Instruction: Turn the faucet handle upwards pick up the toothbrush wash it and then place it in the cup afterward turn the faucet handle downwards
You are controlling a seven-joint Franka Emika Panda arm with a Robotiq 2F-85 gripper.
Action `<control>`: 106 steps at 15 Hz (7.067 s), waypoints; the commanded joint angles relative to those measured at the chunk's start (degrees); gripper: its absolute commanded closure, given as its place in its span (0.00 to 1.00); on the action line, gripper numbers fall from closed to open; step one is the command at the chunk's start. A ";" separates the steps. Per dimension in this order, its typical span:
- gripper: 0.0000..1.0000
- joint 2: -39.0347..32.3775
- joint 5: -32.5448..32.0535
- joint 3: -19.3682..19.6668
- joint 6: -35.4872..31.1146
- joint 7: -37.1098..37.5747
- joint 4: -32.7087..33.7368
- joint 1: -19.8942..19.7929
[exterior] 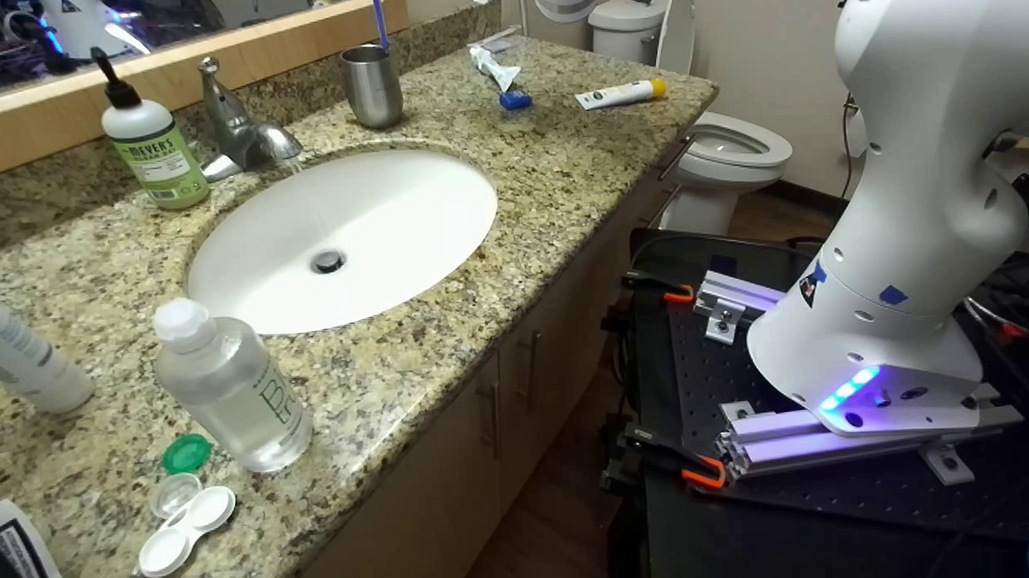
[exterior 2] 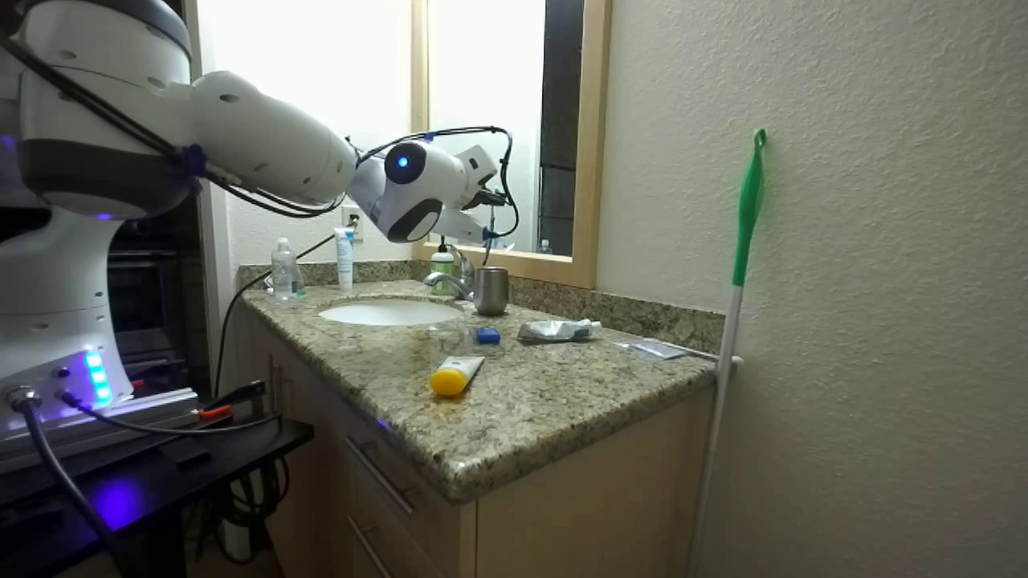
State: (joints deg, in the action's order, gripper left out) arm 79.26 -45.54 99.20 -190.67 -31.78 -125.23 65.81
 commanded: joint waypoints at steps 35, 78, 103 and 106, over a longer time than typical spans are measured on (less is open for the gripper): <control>0.99 5.01 -2.44 2.34 5.74 0.61 4.75 3.17; 0.00 -18.18 -3.27 -21.79 21.83 -16.63 -34.55 -29.12; 0.00 -42.05 25.32 1.90 -7.17 -4.64 -4.38 19.89; 0.00 -43.56 28.76 6.22 -7.21 -0.75 -1.10 22.87</control>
State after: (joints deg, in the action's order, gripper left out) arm 36.71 -19.65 101.32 -197.95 -35.29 -129.69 85.04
